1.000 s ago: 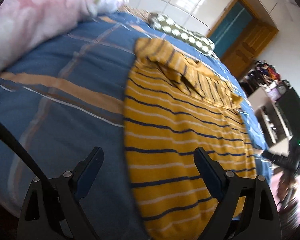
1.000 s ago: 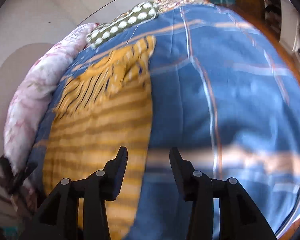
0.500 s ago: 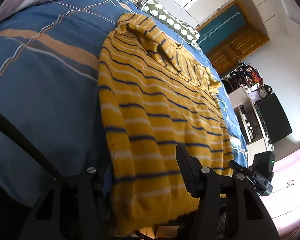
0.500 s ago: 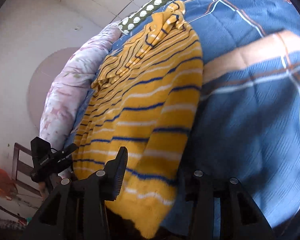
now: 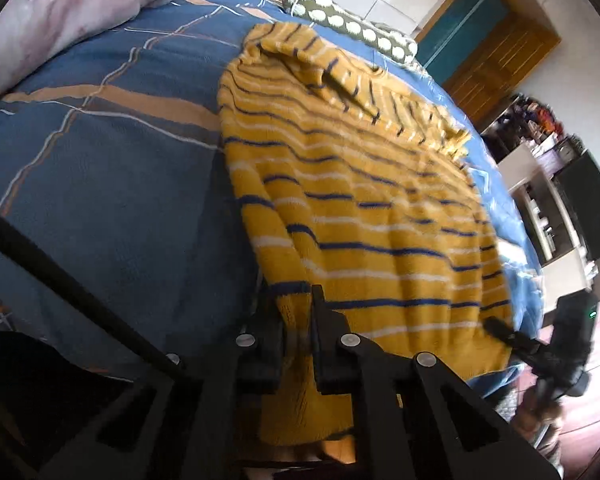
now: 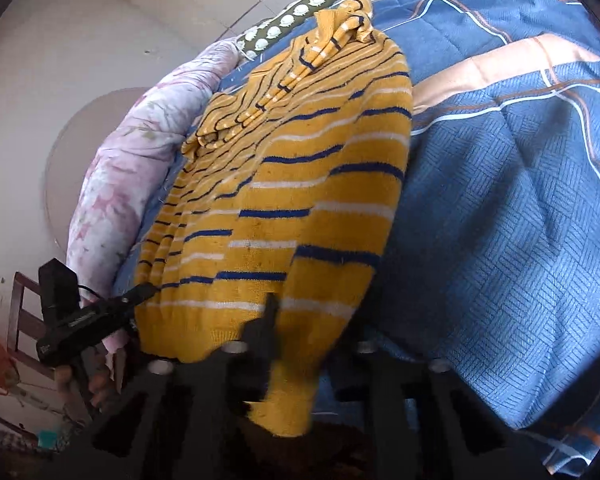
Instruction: Fold small clothes
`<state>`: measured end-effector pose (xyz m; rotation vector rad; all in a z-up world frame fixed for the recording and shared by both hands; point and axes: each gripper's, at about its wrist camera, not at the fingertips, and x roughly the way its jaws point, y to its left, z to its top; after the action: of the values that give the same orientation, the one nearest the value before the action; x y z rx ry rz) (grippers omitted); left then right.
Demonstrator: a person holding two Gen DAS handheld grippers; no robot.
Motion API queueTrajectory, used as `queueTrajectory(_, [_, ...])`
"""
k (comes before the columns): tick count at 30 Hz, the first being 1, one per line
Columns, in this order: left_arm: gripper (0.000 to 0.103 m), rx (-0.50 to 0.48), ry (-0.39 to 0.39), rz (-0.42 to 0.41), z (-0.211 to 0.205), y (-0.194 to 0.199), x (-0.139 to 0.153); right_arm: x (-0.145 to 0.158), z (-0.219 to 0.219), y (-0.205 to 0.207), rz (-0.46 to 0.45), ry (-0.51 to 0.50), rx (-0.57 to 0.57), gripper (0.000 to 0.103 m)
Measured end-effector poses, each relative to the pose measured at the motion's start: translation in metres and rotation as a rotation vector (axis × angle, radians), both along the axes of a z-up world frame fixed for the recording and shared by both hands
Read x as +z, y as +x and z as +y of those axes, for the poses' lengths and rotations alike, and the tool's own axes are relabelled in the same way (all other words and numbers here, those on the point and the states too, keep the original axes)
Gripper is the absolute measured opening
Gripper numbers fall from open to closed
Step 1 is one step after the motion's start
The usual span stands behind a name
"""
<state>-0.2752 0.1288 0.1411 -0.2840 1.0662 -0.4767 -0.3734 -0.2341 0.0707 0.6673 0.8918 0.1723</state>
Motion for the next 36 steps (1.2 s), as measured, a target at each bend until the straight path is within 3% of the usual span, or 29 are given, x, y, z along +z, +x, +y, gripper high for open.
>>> queueTrajectory(6, [0.007, 0.029, -0.031, -0.134, 0.027, -0.021, 0.053, 0.038, -0.007, -0.022, -0.073, -0.026, -0.006, 0.009])
queueTrajectory(10, [0.003, 0.016, -0.041, -0.179, 0.041, -0.046, 0.072, 0.057, 0.000, -0.052, -0.099, -0.049, 0.046, 0.006])
queueTrajectory(15, [0.000, 0.009, -0.023, -0.186, 0.053, -0.070, 0.064, 0.048, 0.017, -0.092, -0.054, -0.088, 0.107, 0.005])
queueTrajectory(20, [0.000, 0.043, -0.008, -0.124, 0.058, -0.062, 0.045, 0.034, 0.004, -0.094, -0.027, -0.066, 0.056, 0.005])
queueTrajectory(23, [0.002, 0.068, 0.003, -0.124, 0.060, -0.058, 0.041, 0.038, -0.009, -0.096, -0.016, -0.146, -0.007, 0.006])
queueTrajectory(24, [0.009, 0.077, 0.009, -0.121, 0.059, -0.055, 0.040, 0.038, -0.013, -0.097, -0.015, -0.148, -0.020, 0.007])
queueTrajectory(25, [0.026, 0.085, 0.015, -0.115, 0.058, -0.050, 0.038, 0.039, -0.019, -0.097, -0.017, -0.146, -0.041, 0.010])
queueTrajectory(26, [0.037, 0.095, 0.011, -0.113, 0.059, -0.048, 0.035, 0.038, -0.025, -0.098, -0.021, -0.145, -0.068, 0.015])
queueTrajectory(27, [0.052, 0.106, 0.004, -0.115, 0.061, -0.045, 0.033, 0.037, -0.029, -0.098, -0.023, -0.146, -0.086, 0.029])
queueTrajectory(28, [0.057, 0.125, -0.007, -0.120, 0.061, -0.041, 0.031, 0.036, -0.033, -0.097, -0.024, -0.147, -0.104, 0.040])
queueTrajectory(29, [0.057, 0.127, -0.014, -0.115, 0.061, -0.036, 0.027, 0.033, -0.038, -0.095, -0.021, -0.146, -0.121, 0.044])
queueTrajectory(34, [0.060, 0.087, -0.067, -0.053, 0.050, -0.015, 0.007, 0.020, -0.043, -0.073, -0.014, -0.084, -0.115, 0.045])
queueTrajectory(36, [0.067, 0.040, -0.108, -0.039, 0.040, -0.012, 0.003, 0.015, -0.035, -0.063, -0.015, -0.081, -0.092, 0.045])
